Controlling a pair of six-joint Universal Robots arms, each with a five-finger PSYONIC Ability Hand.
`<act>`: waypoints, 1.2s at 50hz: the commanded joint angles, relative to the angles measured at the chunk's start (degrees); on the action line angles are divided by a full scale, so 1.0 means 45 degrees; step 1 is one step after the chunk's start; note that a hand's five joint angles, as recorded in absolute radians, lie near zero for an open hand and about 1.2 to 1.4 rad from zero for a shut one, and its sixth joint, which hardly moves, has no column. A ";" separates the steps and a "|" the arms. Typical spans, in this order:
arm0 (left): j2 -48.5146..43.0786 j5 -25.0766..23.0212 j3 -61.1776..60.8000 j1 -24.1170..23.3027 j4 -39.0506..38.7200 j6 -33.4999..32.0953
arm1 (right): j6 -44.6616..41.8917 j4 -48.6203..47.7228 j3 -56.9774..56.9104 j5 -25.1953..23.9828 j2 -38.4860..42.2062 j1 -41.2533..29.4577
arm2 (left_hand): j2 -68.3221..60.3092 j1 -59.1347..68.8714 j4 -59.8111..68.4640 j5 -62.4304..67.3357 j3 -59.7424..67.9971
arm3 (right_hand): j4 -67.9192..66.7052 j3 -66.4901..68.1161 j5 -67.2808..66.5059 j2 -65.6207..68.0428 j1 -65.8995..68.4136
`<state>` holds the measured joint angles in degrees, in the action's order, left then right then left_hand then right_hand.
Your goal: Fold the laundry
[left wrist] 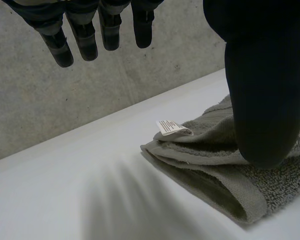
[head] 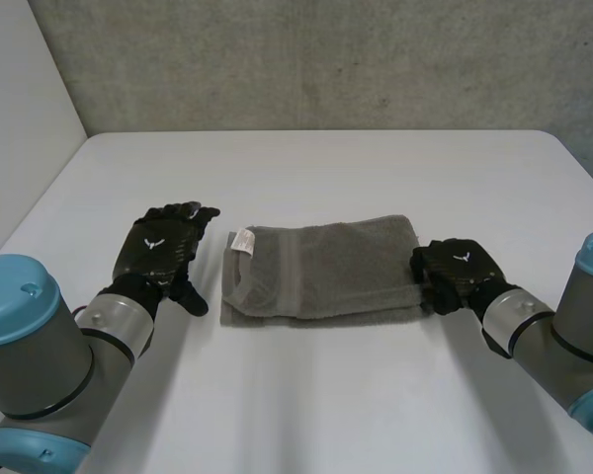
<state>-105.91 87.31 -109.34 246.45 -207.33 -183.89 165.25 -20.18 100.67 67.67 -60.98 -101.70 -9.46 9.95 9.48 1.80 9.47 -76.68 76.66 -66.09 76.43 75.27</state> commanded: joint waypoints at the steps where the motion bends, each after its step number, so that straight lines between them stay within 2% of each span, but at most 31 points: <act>1: 0.0039 0.0013 0.0000 0.0000 0.0019 0.0006 | -0.0160 0.0886 0.0108 0.0040 -0.0625 0.0353 | -0.0119 0.0012 0.0116 -0.0400 0.0117 | -0.0738 0.0741 -0.0868 0.0794 0.1051; 8: 0.0195 -0.0007 0.0020 0.0019 0.0019 0.0025 | -0.0883 0.2414 0.0793 -0.0253 -0.1760 0.1390 | -0.0119 0.0012 0.0116 -0.0400 0.0117 | -0.0738 0.0741 -0.0868 0.0794 0.1051; 10: 0.0448 -0.0007 0.0039 0.0039 0.0019 0.0025 | -0.2418 0.2862 0.1259 -0.0273 -0.2285 0.2361 | -0.0119 0.0012 0.0116 -0.0400 0.0117 | -0.0738 0.0741 -0.0868 0.0794 0.1051; 14: 0.0759 -0.0007 0.0155 0.0000 0.0019 0.0025 | -0.3966 0.2941 0.1457 -0.0136 -0.2794 0.3283 | -0.0119 0.0012 0.0116 -0.0400 0.0117 | -0.0738 0.0741 -0.0868 0.0794 0.1051; 20: 0.1386 0.0013 0.0566 0.0000 0.0019 0.0064 | -0.3950 0.3136 0.0773 -0.0175 -0.2991 0.2933 | -0.0130 0.0022 0.0127 -0.0389 0.0128 | -0.0738 0.0741 -0.0868 0.0794 0.1051; 22: 0.1581 0.0032 0.0974 -0.0039 0.0058 0.0142 | -0.3289 0.3292 -0.0237 -0.0175 -0.3049 0.1419 | -0.0167 0.0059 0.0164 -0.0352 0.0165 | -0.0738 0.0741 -0.0868 0.0794 0.1051; 23: 0.1582 0.0032 0.0977 -0.0039 0.0058 0.0143 | -0.3286 0.3293 -0.0242 -0.0175 -0.3050 0.1410 | -0.0167 0.0059 0.0164 -0.0352 0.0165 | -0.0738 0.0741 -0.0868 0.0794 0.1051; 24: 0.1620 0.0051 0.1189 -0.0059 0.0078 0.0162 | -0.2918 0.3312 -0.0861 -0.0136 -0.3030 0.0404 | -0.0204 0.0096 0.0201 -0.0315 0.0202 | -0.0738 0.0741 -0.0868 0.0794 0.1051; 25: 0.1679 0.0071 0.1443 -0.0136 0.0116 0.0201 | -0.2915 0.3312 -0.0867 -0.0136 -0.3030 0.0394 | -0.0205 0.0097 0.0202 -0.0315 0.0203 | -0.0738 0.0741 -0.0868 0.0794 0.1051; 26: 0.1679 0.0071 0.1445 -0.0137 0.0117 0.0201 | -0.2605 0.3293 -0.1660 -0.0117 -0.2837 -0.0960 | -0.0205 0.0097 0.0202 -0.0315 0.0203 | -0.0738 0.0741 -0.0868 0.0794 0.1051; 27: 0.1699 0.0110 0.1755 -0.0350 0.0156 0.0259 | -0.2602 0.3293 -0.1668 -0.0116 -0.2835 -0.0973 | -0.0242 0.0134 0.0239 -0.0278 0.0240 | -0.0738 0.0741 -0.0868 0.0794 0.1051; 29: 0.1699 0.0130 0.1992 -0.0547 0.0175 0.0357 | -0.2621 0.3273 -0.2738 0.0078 -0.1942 -0.3325 | -0.0242 0.0134 0.0239 -0.0277 0.0240 | -0.0738 0.0741 -0.0868 0.0794 0.1051; 30: 0.1680 0.0149 0.2263 -0.0779 0.0175 0.0531 | -0.2622 0.3273 -0.2742 0.0079 -0.1936 -0.3336 | -0.0279 0.0171 0.0276 -0.0240 0.0277 | -0.0738 0.0741 -0.0868 0.0794 0.1051; 31: 0.1679 0.0169 0.2498 -0.0955 0.0175 0.0727 | -0.2622 0.3331 -0.3207 0.0060 -0.1337 -0.4458 | -0.0316 0.0208 0.0313 -0.0203 0.0314 | -0.0738 0.0741 -0.0868 0.0794 0.1051; 32: 0.1679 0.0169 0.2500 -0.0957 0.0175 0.0728 | -0.2622 0.3332 -0.3211 0.0059 -0.1331 -0.4469 | -0.0317 0.0209 0.0314 -0.0203 0.0315 | -0.0738 0.0741 -0.0868 0.0794 0.1051; 34: 0.1660 0.0208 0.2870 -0.1113 0.0195 0.1156 | -0.2602 0.3390 -0.3756 0.0079 -0.0339 -0.6162 | -0.0354 0.0246 0.0351 -0.0165 0.0352 | -0.0738 0.0741 -0.0868 0.0794 0.1051; 37: 0.1640 0.0382 0.2969 -0.1172 0.0195 0.1547 | -0.2621 0.3526 -0.3817 0.0079 0.0384 -0.6869 | -0.0354 0.0246 0.0351 -0.0165 0.0352 | -0.0738 0.0741 -0.0868 0.0794 0.1051; 43: 0.1465 0.0910 0.2930 -0.1347 0.0195 0.1803 | -0.2543 0.3957 -0.3797 0.0235 0.0525 -0.6852 | -0.0317 0.0209 0.0314 -0.0203 0.0315 | -0.0738 0.0741 -0.0868 0.0794 0.1051; 44: 0.1464 0.0911 0.2930 -0.1348 0.0195 0.1803 | -0.2447 0.4015 -0.3759 0.0371 0.0331 -0.6794 | -0.0317 0.0209 0.0314 -0.0203 0.0315 | 0.1617 -0.1614 0.1487 -0.1561 -0.1305; 45: 0.1368 0.0988 0.2910 -0.1386 0.0195 0.1822 | -0.2330 0.4015 -0.3623 0.0643 -0.0154 -0.6639 | -0.0317 0.0209 0.0314 -0.0203 0.0315 | 0.8561 -0.8558 0.8431 -0.8505 -0.8248; 46: 0.1193 0.1008 0.2930 -0.1387 0.0176 0.1822 | -0.2329 0.4015 -0.3621 0.0645 -0.0159 -0.6637 | -0.0354 0.0246 0.0351 -0.0166 0.0352 | 0.8630 -0.8627 0.8500 -0.8574 -0.8318; 47: 0.1191 0.1009 0.2930 -0.1387 0.0175 0.1822 | -0.2155 0.3938 -0.3447 0.0935 -0.0623 -0.6367 | -0.0354 0.0246 0.0351 -0.0165 0.0352 | 1.2813 -1.2810 1.2683 -1.2757 -1.2500; 48: 0.0959 0.1028 0.2968 -0.1387 0.0195 0.1822 | -0.1921 0.3821 -0.3214 0.1190 -0.1072 -0.5919 | -0.0354 0.0246 0.0351 -0.0165 0.0352 | 1.4298 -1.4295 1.4168 -1.4242 -1.3985; 56: -0.0176 0.1048 0.3086 -0.1445 0.0273 0.1998 | -0.0495 0.3585 -0.2548 0.1466 -0.2521 -0.4023 | -0.0391 0.0284 0.0388 -0.0128 0.0389 | 1.4817 -1.4814 1.4688 -1.4761 -1.4505; 60: -0.0760 0.1048 0.3222 -0.1776 0.0604 0.1998 | 0.0074 0.3605 -0.2430 0.1446 -0.2600 -0.3415 | -0.0466 0.0358 0.0463 -0.0053 0.0464 | 1.4817 -1.4814 1.4688 -1.4761 -1.4505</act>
<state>-106.09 92.11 -95.46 239.84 -206.11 -174.98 161.63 -4.04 88.63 74.30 -71.14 -121.38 -9.60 9.96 9.62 1.80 9.61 -14.67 13.89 -3.53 14.14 13.81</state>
